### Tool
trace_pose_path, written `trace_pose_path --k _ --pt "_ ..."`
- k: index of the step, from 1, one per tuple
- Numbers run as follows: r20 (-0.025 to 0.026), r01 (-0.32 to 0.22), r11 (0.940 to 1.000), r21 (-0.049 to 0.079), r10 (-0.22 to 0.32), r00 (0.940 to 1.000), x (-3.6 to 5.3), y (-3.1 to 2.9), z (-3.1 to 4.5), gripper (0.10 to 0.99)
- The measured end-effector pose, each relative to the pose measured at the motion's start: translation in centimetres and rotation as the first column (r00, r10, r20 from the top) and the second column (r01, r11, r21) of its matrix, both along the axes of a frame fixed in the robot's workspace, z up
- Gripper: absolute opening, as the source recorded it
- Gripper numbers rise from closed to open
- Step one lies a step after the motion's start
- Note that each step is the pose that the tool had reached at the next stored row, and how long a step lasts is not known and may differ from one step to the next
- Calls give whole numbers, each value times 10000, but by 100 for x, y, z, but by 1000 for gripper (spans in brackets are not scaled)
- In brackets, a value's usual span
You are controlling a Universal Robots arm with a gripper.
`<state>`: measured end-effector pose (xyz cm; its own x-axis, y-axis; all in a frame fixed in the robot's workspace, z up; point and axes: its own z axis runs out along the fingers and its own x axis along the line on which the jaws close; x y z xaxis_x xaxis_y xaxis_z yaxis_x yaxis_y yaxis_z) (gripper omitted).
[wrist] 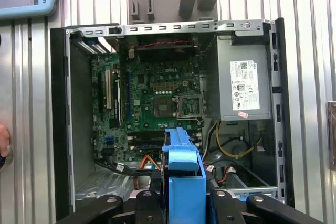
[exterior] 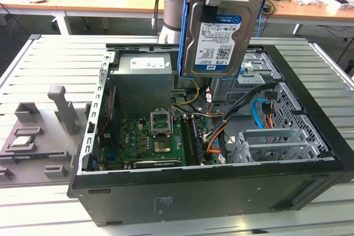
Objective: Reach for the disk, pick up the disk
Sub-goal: 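Pick up the disk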
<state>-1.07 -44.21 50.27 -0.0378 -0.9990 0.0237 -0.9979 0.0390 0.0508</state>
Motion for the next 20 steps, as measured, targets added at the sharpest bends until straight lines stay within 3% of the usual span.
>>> trace_pose_path --k 20 --pt "0 0 10000 0 0 10000 40 -290 0 369"
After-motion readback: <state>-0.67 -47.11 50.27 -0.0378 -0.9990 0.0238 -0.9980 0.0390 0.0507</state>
